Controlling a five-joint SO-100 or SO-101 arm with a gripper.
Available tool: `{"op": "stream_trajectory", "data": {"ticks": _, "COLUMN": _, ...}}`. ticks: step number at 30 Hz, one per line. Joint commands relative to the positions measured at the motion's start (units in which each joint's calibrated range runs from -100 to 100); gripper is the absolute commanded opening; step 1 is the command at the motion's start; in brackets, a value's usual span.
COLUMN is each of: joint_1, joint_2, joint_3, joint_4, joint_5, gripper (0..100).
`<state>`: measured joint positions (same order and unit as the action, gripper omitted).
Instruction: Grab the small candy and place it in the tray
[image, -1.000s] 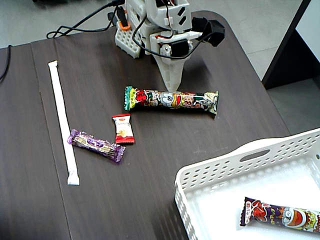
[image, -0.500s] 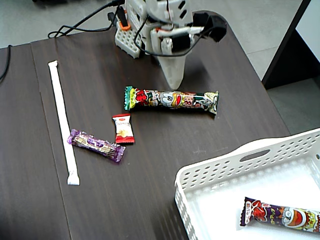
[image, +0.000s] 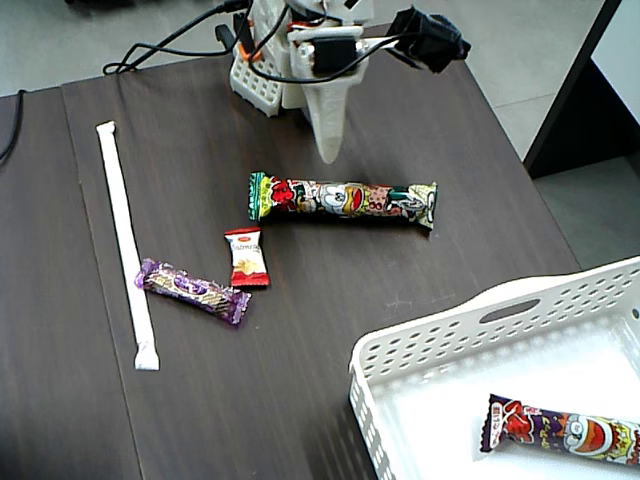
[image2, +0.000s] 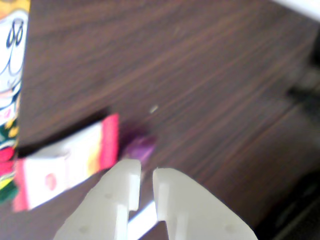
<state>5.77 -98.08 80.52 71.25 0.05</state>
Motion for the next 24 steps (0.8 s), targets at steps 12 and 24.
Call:
{"op": "stream_trajectory", "data": {"ticks": 12, "joint_1": 7.29, "joint_2": 44.8, "joint_3": -23.72, "joint_4": -9.52, "joint_5": -0.58, "gripper": 2}}
{"op": "stream_trajectory", "data": {"ticks": 24, "joint_1": 17.08, "joint_2": 78.87, "joint_3": -46.46, "joint_4": -6.52, "joint_5": -16.63, "gripper": 2}}
